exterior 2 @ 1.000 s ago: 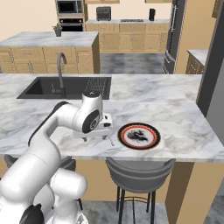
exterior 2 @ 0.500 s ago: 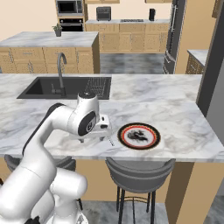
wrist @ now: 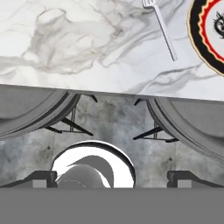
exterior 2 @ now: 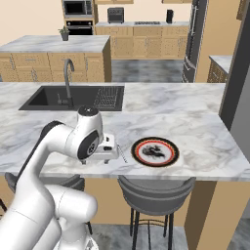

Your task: Take the fork and place it on the left side of the plate. Then take the spoon and place it on the right side of the plate. Make sure they're directly next to the plate.

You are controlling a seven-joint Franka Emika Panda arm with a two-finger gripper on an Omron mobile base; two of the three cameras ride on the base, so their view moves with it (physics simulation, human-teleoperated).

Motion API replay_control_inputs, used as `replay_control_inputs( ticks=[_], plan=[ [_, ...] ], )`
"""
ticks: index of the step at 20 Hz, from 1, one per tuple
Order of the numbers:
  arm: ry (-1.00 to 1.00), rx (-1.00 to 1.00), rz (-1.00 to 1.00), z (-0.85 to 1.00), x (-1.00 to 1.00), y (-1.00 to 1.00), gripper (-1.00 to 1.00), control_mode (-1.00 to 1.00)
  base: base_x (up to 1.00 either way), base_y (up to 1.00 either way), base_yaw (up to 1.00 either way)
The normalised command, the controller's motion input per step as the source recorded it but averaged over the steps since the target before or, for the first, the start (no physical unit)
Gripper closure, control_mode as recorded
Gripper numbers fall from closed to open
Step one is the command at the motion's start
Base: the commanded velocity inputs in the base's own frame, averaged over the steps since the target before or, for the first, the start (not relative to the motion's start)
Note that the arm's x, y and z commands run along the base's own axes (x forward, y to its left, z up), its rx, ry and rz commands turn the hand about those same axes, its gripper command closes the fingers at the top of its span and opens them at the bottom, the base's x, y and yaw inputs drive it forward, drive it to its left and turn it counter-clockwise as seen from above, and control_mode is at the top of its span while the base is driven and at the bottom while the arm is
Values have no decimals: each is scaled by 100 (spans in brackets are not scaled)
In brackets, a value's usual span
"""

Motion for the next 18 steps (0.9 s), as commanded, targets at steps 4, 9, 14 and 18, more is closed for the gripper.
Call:
replay_control_inputs(
  ticks=[4, 9, 14, 18],
  plan=[
    [0, 0, 0, 0, 0, 0, -100, -100, 0, 0, 0],
    [0, 0, 0, 0, 0, 0, -100, -100, 0, 0, 0],
    [0, 0, 0, 0, 0, 0, -100, 100, 0, 0, 0],
    [0, 0, 0, 0, 0, 0, -100, 100, -8, 0, 0]
  ],
)
